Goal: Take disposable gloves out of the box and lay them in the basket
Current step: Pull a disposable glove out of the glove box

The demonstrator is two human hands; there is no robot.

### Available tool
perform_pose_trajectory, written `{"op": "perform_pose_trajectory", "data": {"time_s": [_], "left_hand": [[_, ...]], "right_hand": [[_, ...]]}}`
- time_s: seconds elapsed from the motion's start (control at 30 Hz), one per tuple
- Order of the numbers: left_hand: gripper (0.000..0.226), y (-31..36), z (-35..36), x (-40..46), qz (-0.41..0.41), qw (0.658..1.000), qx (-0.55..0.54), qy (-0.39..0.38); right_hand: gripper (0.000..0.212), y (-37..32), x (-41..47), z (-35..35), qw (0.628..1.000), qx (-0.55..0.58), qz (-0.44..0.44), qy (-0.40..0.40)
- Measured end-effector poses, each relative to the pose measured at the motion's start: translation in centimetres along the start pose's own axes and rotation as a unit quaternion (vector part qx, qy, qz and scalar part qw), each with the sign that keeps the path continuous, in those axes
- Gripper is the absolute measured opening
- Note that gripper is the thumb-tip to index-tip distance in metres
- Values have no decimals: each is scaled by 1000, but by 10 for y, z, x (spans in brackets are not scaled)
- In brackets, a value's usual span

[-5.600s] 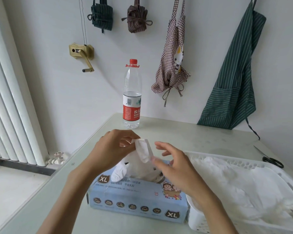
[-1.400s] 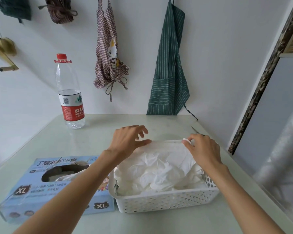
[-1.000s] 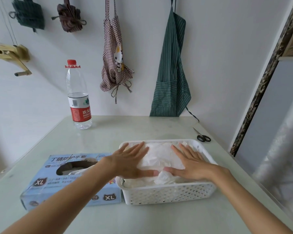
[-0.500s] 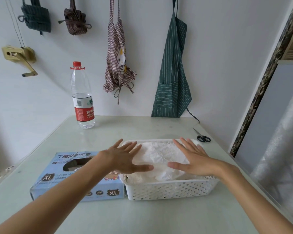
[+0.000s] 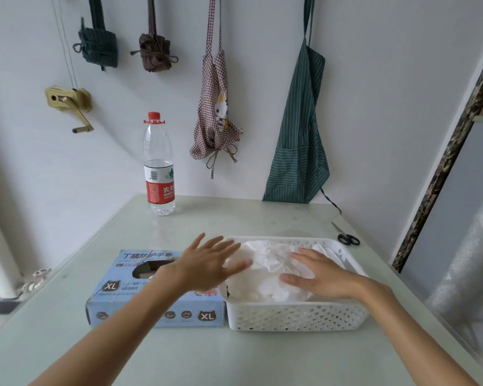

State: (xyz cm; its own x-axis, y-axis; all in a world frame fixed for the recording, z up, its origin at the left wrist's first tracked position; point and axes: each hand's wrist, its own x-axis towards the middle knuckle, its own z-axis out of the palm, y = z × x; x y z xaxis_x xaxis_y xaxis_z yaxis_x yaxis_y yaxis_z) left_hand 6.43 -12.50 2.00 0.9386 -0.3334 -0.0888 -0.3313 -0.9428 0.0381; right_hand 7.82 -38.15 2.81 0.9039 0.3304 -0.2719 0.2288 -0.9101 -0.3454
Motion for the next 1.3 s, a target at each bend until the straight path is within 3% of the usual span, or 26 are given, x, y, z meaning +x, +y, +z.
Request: {"op": "perform_pose_trajectory", "data": {"time_s": [0.07, 0.17, 0.2, 0.27, 0.37, 0.43, 0.5, 0.6, 0.7, 0.8, 0.9, 1.0, 1.07, 1.17, 1.3], "left_hand": [[110, -31, 1, -16, -46, 995, -58, 64], [52, -86, 11, -40, -133, 982, -81, 111], [50, -104, 15, -51, -153, 977, -98, 107], [61, -127, 24, -66, -163, 970, -159, 79], [101, -138, 28, -80, -162, 953, -253, 42], [133, -139, 29, -82, -156, 957, -244, 29], [148, -144, 27, -78, -162, 960, -227, 5], [129, -146, 21, -71, -177, 964, -196, -42], [100, -144, 18, -67, -184, 969, -157, -49], [101, -146, 16, -63, -190, 968, -153, -66], [104, -149, 18, -61, -188, 970, -138, -66], [113, -147, 14, -63, -171, 977, -121, -49], [116, -141, 7, -63, -133, 981, -141, 10], [81, -134, 0, -57, -67, 962, -229, 134], [23, -131, 2, -48, -21, 928, -322, 189]], "right_hand": [[89, -17, 2, 0, 995, 16, -33, 93], [60, -52, 7, 10, 979, 8, -112, 171], [52, -69, 12, 16, 973, 0, -147, 179], [44, -102, 24, 28, 961, -21, -205, 183], [38, -142, 47, 42, 947, -53, -250, 193], [32, -157, 62, 47, 944, -74, -259, 191], [26, -166, 75, 52, 943, -116, -261, 171], [13, -171, 85, 54, 944, -143, -252, 155], [4, -167, 88, 49, 963, -16, -234, 134], [3, -165, 87, 47, 963, 121, -223, 89], [4, -166, 88, 53, 934, 234, -213, 166], [6, -166, 90, 57, 934, 230, -195, 194], [11, -166, 89, 60, 937, 206, -202, 198], [16, -168, 84, 63, 921, 227, -224, 226], [15, -171, 80, 65, 893, 286, -234, 257]]}}
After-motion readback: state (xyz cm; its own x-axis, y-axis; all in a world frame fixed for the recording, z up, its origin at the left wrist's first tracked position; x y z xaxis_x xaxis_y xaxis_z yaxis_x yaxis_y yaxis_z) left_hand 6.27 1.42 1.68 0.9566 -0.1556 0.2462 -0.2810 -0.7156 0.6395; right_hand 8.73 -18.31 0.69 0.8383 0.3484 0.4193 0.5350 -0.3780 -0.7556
